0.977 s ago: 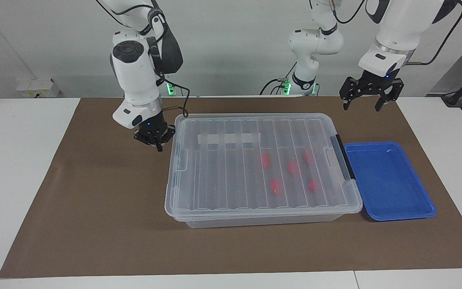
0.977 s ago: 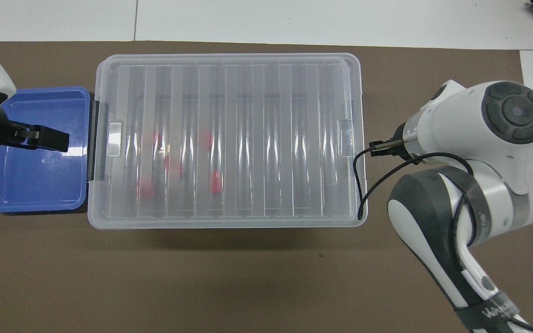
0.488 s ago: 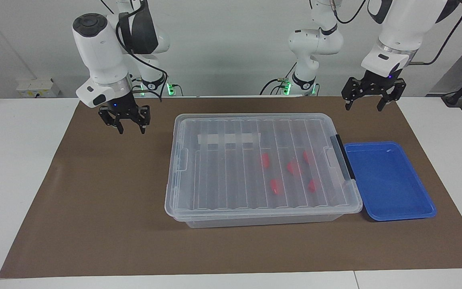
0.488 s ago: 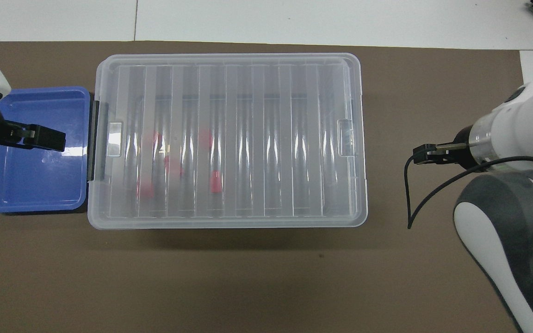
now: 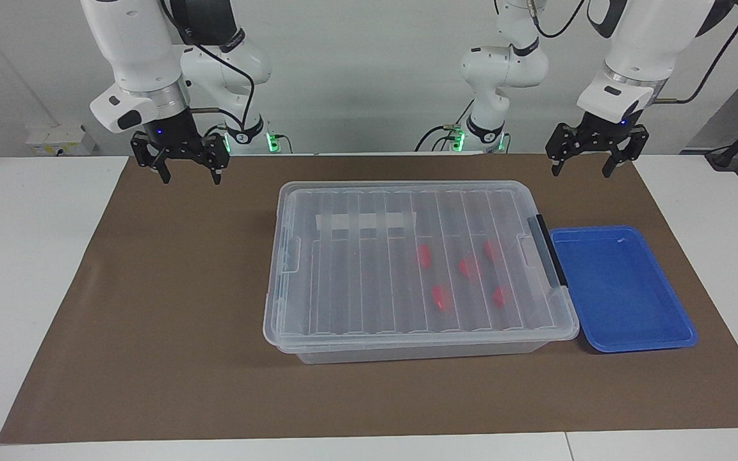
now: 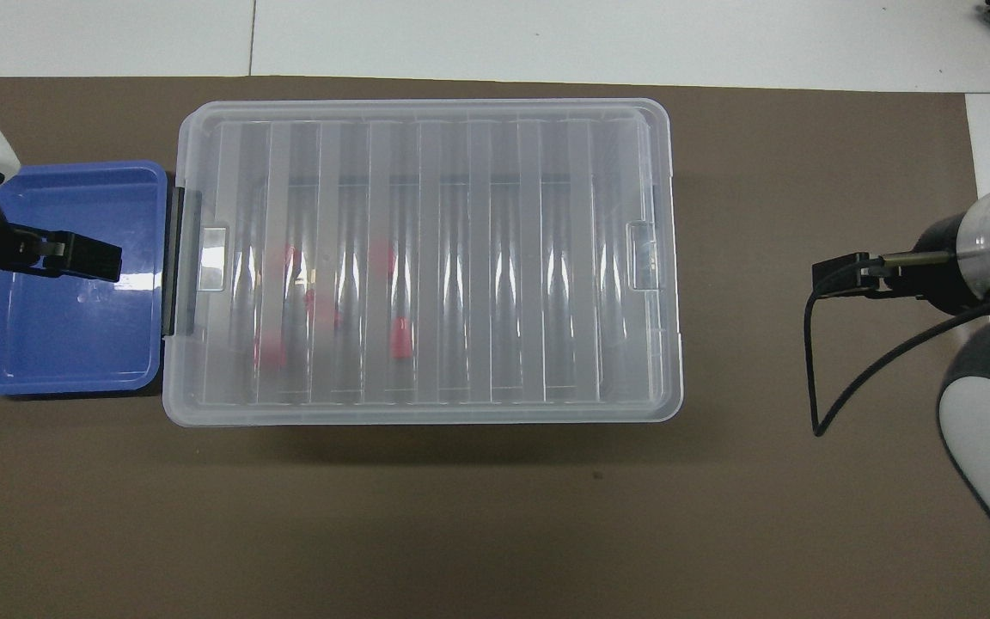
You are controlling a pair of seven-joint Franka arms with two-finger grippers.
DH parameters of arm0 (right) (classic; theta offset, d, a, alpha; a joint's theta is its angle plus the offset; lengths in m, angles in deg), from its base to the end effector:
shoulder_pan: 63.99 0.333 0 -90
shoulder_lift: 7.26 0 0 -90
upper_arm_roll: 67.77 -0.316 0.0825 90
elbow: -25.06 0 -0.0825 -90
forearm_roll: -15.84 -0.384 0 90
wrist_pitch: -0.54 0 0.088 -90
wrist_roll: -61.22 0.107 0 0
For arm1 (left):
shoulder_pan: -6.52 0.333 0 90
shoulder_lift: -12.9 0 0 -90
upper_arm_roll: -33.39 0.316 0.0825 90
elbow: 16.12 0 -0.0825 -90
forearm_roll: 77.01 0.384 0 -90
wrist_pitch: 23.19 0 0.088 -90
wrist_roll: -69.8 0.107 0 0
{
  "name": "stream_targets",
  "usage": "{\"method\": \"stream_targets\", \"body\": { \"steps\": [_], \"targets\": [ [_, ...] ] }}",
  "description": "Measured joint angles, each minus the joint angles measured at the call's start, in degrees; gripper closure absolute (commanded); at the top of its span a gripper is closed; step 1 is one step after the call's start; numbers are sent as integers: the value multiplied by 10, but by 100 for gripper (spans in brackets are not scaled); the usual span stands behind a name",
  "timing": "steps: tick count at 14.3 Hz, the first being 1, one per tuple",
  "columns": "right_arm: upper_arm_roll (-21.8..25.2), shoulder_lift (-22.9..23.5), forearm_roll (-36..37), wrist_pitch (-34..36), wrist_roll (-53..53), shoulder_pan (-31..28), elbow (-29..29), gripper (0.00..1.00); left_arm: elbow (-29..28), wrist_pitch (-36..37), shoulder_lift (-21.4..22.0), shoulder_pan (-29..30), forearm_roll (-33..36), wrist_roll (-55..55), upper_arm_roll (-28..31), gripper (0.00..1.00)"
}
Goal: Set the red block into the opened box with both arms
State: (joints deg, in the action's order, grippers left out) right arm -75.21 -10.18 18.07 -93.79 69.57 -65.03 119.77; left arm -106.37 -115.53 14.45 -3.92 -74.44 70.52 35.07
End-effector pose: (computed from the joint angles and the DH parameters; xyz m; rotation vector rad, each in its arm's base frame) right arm 0.5423 0.0587 0.6201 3.1008 -0.0496 0.0766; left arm 0.5449 -0.0790 0.6412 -3.0897 0.2568 -0.1030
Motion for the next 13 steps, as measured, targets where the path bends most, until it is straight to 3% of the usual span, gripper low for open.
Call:
{"method": "stream_targets", "body": {
  "steps": [5, 13],
  "targets": [
    [0, 31, 0, 67, 13, 0, -86, 0, 0, 0, 0, 0, 0, 0, 0, 0],
    [0, 38, -11, 77, 23, -9, -89, 0, 0, 0, 0, 0, 0, 0, 0, 0]
  ]
}}
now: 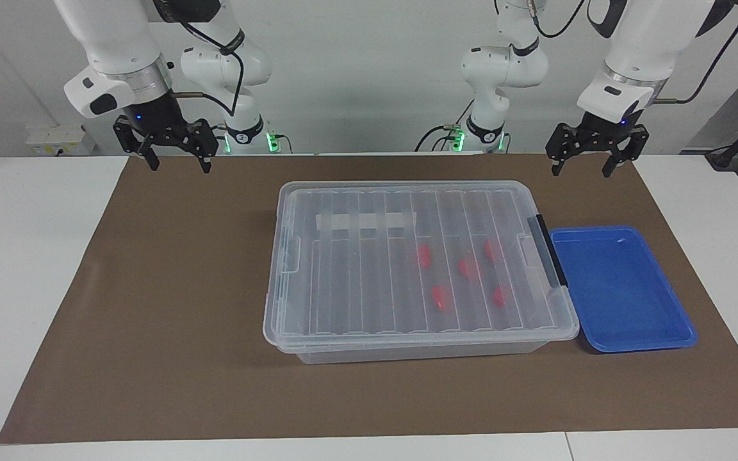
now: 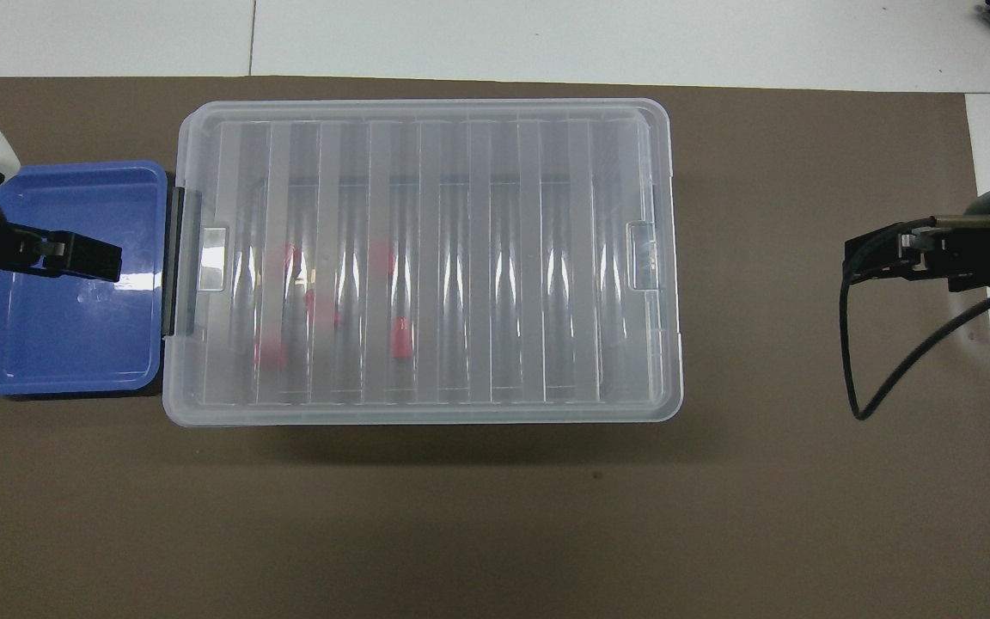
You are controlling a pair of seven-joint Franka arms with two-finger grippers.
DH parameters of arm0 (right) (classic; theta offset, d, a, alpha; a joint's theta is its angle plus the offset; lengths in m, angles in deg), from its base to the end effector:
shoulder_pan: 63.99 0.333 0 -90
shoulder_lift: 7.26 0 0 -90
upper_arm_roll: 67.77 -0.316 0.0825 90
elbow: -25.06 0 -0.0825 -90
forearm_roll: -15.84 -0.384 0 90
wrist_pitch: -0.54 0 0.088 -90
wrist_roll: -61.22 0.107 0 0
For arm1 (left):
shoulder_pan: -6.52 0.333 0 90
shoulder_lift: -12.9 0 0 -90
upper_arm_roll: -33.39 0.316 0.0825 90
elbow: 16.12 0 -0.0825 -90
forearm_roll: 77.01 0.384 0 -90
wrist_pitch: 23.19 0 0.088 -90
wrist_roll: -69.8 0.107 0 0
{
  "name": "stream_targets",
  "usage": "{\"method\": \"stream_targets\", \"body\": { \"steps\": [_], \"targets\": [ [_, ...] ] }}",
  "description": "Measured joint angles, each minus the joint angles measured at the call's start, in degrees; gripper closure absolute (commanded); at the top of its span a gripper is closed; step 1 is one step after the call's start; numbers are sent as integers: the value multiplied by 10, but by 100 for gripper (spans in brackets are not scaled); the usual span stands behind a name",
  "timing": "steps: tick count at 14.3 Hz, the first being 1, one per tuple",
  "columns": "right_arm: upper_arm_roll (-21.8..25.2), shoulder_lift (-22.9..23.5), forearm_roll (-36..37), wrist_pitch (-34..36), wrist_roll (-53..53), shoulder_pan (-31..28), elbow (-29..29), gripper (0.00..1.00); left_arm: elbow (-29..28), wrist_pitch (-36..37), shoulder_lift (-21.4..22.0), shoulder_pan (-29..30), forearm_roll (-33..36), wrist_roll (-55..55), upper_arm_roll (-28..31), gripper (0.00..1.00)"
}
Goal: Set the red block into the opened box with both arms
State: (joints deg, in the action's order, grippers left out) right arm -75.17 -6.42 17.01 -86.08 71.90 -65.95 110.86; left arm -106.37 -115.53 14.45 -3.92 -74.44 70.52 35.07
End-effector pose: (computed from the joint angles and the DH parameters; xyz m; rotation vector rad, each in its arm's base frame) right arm 0.5513 0.0496 0.6457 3.1199 -0.1447 0.0037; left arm 0.5449 -0.0790 0.6412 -3.0897 0.2568 -0.1030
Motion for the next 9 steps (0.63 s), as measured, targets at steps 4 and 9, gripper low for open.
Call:
{"method": "stream_targets", "body": {
  "steps": [4, 9],
  "targets": [
    [0, 0, 0, 0, 0, 0, 1, 0, 0, 0, 0, 0, 0, 0, 0, 0],
    [-1, 0, -1, 0, 0, 1, 1, 0, 0, 0, 0, 10, 0, 0, 4, 0]
  ]
}}
